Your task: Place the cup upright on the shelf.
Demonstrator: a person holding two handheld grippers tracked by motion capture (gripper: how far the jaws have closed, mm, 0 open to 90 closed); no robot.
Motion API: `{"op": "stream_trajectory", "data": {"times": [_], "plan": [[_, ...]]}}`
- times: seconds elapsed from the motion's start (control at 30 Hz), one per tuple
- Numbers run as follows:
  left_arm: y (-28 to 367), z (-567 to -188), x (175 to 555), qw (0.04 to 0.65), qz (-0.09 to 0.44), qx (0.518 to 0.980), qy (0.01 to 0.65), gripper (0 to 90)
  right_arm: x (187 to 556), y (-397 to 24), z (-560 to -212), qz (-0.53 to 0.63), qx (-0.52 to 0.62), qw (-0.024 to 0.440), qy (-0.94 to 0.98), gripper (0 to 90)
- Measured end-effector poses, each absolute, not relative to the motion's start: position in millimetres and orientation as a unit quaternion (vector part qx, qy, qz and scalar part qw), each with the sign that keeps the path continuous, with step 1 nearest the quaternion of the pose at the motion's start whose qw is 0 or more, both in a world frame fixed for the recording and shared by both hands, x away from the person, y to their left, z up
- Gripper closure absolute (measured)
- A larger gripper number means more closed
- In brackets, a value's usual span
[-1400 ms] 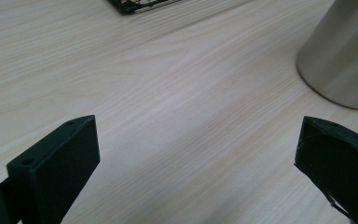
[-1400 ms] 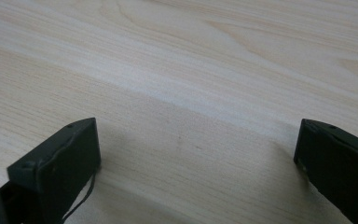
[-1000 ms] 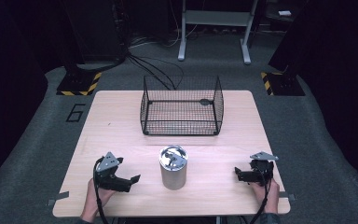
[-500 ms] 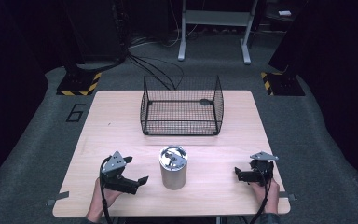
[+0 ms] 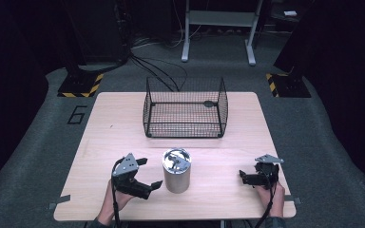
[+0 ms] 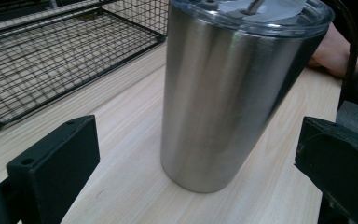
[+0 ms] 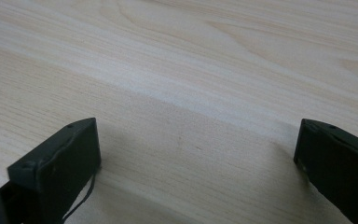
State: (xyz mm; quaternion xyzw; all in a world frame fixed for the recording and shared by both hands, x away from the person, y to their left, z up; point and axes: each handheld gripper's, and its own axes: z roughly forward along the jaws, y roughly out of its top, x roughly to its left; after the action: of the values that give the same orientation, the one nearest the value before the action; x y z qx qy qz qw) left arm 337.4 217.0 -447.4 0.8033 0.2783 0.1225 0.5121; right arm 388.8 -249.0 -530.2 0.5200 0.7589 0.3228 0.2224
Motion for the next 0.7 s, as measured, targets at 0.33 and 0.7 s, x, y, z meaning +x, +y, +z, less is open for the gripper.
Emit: {"op": "stream_trajectory", "data": {"times": [0.33, 0.7], "plan": [[198.8, -441.9, 340.5, 0.526, 0.116, 0.802, 0.257, 0.0, 388.8, -249.0, -530.2, 0.323, 0.520, 0.222, 0.759, 0.0], [187.3, -438.3, 344.1, 0.532, 0.119, 0.802, 0.245, 0.0, 388.8, -248.9, -530.2, 0.323, 0.520, 0.222, 0.759, 0.0]]}}
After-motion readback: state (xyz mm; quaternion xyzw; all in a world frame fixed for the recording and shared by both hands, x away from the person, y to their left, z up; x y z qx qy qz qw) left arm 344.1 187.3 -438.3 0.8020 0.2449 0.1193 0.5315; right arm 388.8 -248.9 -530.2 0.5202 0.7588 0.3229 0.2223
